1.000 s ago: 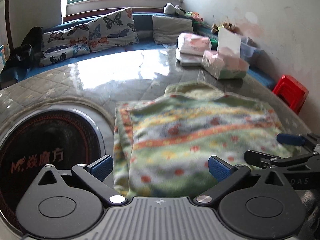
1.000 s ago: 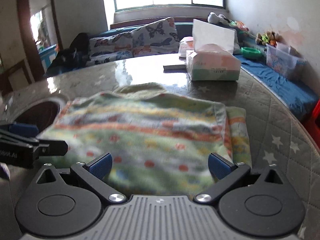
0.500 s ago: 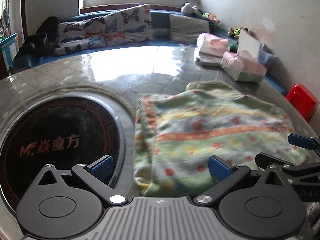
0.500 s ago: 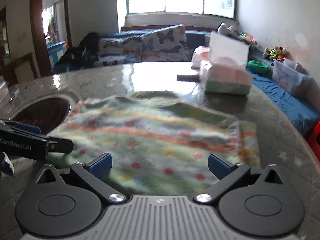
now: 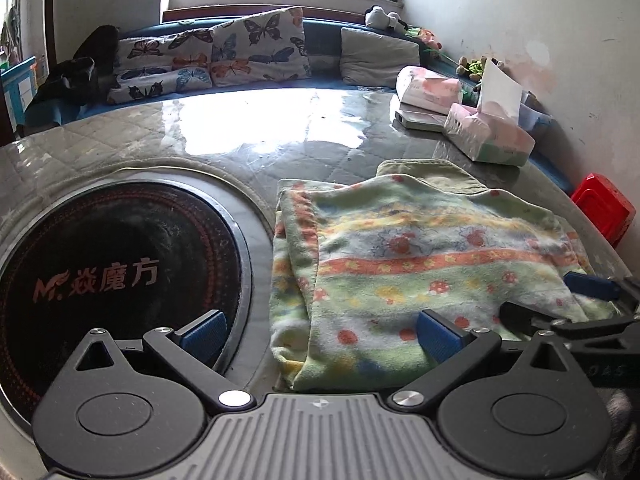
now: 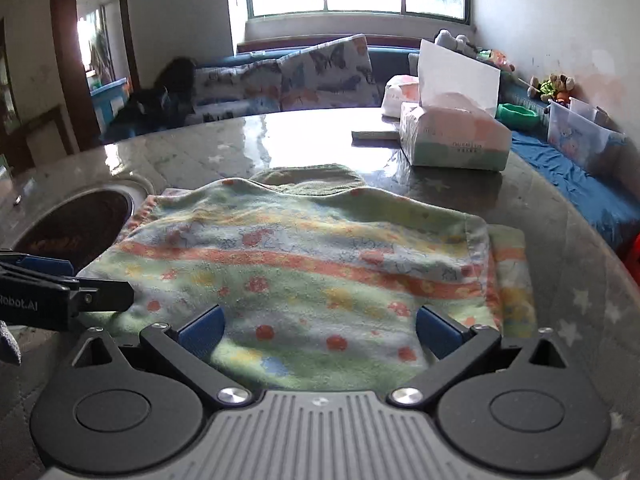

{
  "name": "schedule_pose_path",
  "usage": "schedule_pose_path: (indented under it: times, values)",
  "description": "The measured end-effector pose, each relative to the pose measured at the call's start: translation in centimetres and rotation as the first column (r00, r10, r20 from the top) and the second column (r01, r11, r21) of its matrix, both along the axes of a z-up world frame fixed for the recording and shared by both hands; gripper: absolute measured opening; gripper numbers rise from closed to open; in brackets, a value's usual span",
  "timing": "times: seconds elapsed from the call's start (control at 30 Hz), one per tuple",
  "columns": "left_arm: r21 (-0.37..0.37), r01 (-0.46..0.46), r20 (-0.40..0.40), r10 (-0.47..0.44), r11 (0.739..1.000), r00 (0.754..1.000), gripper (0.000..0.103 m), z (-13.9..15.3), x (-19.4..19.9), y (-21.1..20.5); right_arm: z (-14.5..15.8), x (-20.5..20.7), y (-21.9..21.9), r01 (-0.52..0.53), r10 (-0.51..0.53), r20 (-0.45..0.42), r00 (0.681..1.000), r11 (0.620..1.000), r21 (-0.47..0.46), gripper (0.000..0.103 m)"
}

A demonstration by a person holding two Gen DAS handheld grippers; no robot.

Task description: Fold clothes

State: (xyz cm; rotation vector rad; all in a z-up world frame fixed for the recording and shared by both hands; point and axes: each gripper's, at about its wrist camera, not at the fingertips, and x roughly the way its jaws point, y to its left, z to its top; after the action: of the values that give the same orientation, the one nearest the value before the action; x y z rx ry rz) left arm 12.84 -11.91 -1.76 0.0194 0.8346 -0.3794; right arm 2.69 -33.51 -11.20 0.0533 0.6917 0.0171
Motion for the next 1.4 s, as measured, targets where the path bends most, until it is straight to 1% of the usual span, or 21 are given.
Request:
schedule_pose_path:
  times: [0.17,0.3,0.57,0.67,0.77,0.8,0.93,1.07,1.2,1.4]
  values:
    - [-0.014,-0.004,-0.014,0.003,1.000,1.000,0.103,-0.2,0.2,0.1,-0.5,-0.3,-0.3,-0.004,0.004,0.020,1.000,1.000,0.020,0.103]
    - [-0.016,-0.007,-0.021,0.007,1.000,1.000,0.103,-0.3,0.1,0.0,-0.6,-0.3,-0.1,-0.004,0.004,0.020,1.000,1.000,0.011,0.103]
    - [-0.002,-0.014,-0.021,0.014,1.000,1.000,0.103,-0.1,0.0,-0.5,-0.5,-0.3,0.0,-0.001,0.001,0.019,1.000,1.000,0.009,0.103]
    - [0.013,-0.011,0.004,0.011,1.000,1.000,0.103,0.6,-0.1,-0.7,0.1,-0.2,0.2,0.010,-0.010,0.012,1.000,1.000,0.005,0.103]
    - [0.031,-0.004,0.035,0.003,1.000,0.999,0.103,1.2,0.1,-1.2,0.8,0.2,0.1,0.015,-0.016,0.023,1.000,1.000,0.017,0.103]
    - [0.034,-0.005,0.039,0.004,0.999,0.999,0.103,1.4,0.2,-1.4,0.9,0.5,0.0,0.025,-0.025,0.019,0.999,1.000,0.013,0.103]
    - [0.049,-0.008,0.039,0.006,0.999,0.999,0.103,1.5,0.4,-2.0,0.2,1.4,-0.4,0.038,-0.037,-0.042,0.998,0.999,0.020,0.103]
    - [0.057,-0.004,0.027,0.003,0.998,1.000,0.103,1.3,0.0,-2.0,0.8,0.7,-0.3,0.045,-0.044,-0.024,0.999,0.999,0.024,0.103]
    - [0.072,0.007,0.034,-0.010,0.997,0.999,0.103,1.5,-1.0,-1.9,1.4,-0.3,-0.1,0.057,-0.056,-0.021,0.998,0.998,0.028,0.103]
    - [0.096,0.021,0.033,-0.025,0.995,0.999,0.103,1.6,-2.6,-1.5,1.5,-1.8,0.2,0.072,-0.071,-0.041,0.997,0.997,0.038,0.103]
